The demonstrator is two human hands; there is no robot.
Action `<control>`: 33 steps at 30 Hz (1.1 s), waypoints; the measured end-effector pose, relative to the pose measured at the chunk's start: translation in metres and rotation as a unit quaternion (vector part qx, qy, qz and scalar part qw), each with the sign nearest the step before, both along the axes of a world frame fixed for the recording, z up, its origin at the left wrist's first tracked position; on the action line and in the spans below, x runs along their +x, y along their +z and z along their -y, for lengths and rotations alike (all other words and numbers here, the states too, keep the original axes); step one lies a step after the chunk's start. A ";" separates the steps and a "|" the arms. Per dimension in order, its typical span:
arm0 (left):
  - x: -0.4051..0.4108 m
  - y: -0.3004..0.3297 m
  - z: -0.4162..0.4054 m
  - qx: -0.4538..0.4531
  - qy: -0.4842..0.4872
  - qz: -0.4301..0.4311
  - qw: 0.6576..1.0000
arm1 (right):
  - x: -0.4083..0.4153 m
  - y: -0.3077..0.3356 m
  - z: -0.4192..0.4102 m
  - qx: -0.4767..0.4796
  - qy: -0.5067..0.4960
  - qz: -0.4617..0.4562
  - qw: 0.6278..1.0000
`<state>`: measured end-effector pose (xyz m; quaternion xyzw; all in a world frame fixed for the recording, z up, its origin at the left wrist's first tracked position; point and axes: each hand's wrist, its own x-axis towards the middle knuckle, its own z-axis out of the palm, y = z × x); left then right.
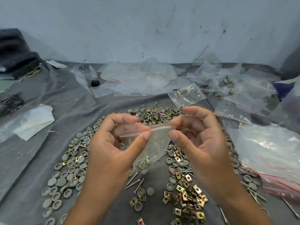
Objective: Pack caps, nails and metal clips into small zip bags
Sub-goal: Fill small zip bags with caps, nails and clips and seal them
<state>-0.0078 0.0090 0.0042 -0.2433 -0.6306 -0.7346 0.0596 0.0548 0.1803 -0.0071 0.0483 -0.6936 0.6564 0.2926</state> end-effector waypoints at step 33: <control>0.004 -0.002 -0.002 -0.057 -0.061 -0.020 0.996 | 0.004 -0.007 0.010 0.063 0.018 0.037 0.997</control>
